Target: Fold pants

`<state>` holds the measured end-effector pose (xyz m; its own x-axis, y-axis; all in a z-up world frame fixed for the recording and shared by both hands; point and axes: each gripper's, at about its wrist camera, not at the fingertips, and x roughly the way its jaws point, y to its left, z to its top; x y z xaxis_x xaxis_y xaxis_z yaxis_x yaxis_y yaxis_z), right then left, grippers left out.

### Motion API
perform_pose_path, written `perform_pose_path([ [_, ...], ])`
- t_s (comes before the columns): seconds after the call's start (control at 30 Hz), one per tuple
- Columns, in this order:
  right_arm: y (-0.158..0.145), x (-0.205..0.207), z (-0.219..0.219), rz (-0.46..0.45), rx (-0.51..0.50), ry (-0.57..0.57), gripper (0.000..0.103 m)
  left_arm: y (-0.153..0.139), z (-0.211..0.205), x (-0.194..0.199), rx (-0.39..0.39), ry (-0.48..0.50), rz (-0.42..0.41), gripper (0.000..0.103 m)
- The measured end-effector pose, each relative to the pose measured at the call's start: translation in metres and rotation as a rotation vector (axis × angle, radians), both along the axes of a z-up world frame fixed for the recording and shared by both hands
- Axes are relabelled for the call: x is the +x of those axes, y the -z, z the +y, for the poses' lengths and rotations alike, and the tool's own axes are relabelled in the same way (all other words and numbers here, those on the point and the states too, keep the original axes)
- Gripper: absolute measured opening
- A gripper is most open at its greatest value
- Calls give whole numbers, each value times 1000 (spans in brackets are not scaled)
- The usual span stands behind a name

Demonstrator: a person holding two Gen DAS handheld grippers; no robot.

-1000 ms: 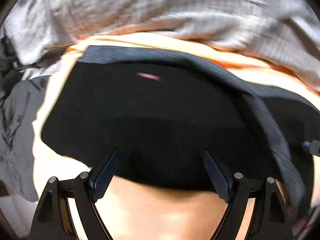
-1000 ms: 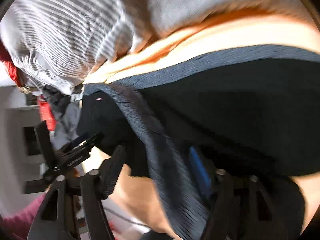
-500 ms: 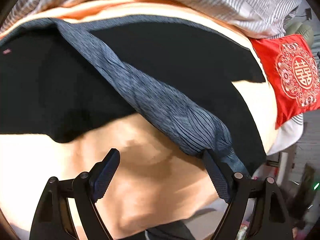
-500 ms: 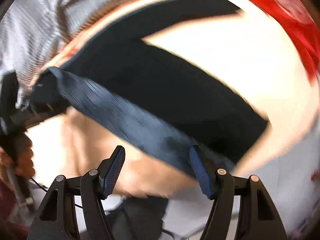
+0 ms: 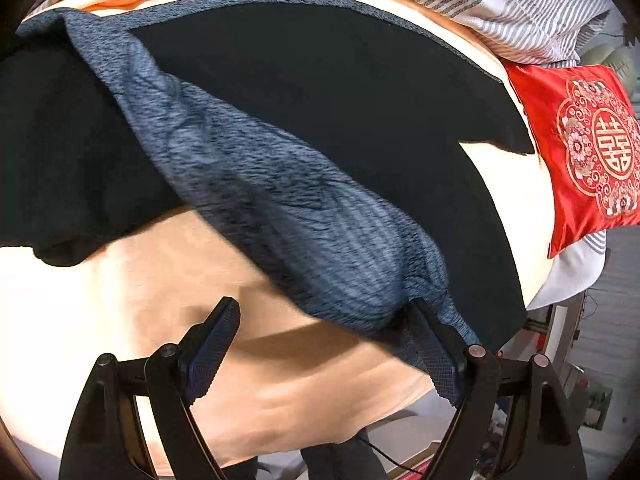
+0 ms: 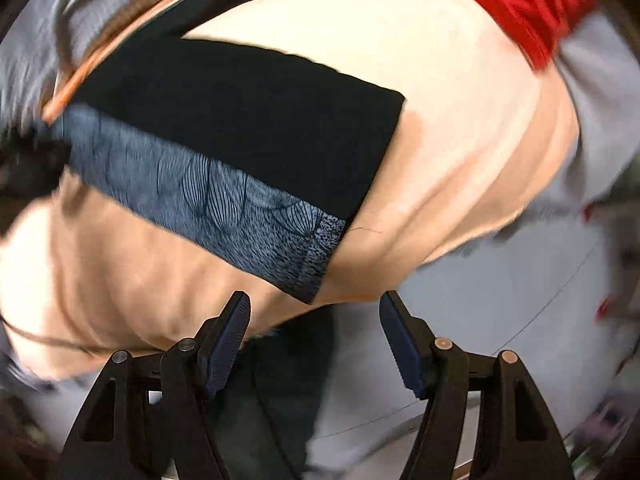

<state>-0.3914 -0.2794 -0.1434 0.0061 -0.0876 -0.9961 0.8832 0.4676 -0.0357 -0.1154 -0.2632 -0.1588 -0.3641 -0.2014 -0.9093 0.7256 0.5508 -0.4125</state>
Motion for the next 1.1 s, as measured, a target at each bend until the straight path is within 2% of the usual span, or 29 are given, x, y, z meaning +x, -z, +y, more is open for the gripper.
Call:
perform_pose_path([
  [0.1,8,24,13,89,-93,-177,71,3,-7,-5,16,2,-12,86],
  [0.17,13,34,17,120,-132,-236,69,7,-10,-10,33,5,-13,86],
  [0.2,14,35,15,110,-121,-226,65,8,-12,-13,43,6,-20,86],
  [0.27,14,26,9,54,-73,-143,64,7,-12,-14,45,9,-28,86],
  [0.3,12,18,3,-17,-23,-72,64,7,-13,-16,47,12,-33,86],
  [0.33,10,9,-1,-49,-3,-47,64,8,-14,-18,50,16,-36,86],
  [0.47,7,15,-15,-166,83,-37,64,8,-23,-24,56,23,-60,86],
  [0.5,5,17,-19,-199,106,-31,61,7,-25,-25,55,24,-68,85],
  [0.53,4,18,-23,-221,131,-19,53,5,-27,-27,50,25,-76,80],
  [0.6,6,14,-35,-260,188,35,15,2,-31,-33,42,41,-81,49],
  [0.63,7,12,-38,-290,212,70,8,1,-34,-35,35,47,-75,42],
  [0.67,5,8,-41,-321,233,108,8,-1,-36,-39,25,54,-67,32],
  [0.73,0,0,-47,-364,252,149,7,-9,-41,-44,8,71,-90,30],
  [0.77,-3,-4,-49,-381,256,159,7,-12,-43,-46,-2,78,-99,22],
  [0.93,-29,-4,-72,-446,257,169,7,-35,-49,-43,-44,60,-92,22],
  [0.97,-26,-14,-66,-458,253,173,7,-38,-51,-43,-52,57,-91,22],
  [1.1,-53,-10,-94,-515,198,170,7,-57,-68,-37,-90,45,-92,22],
])
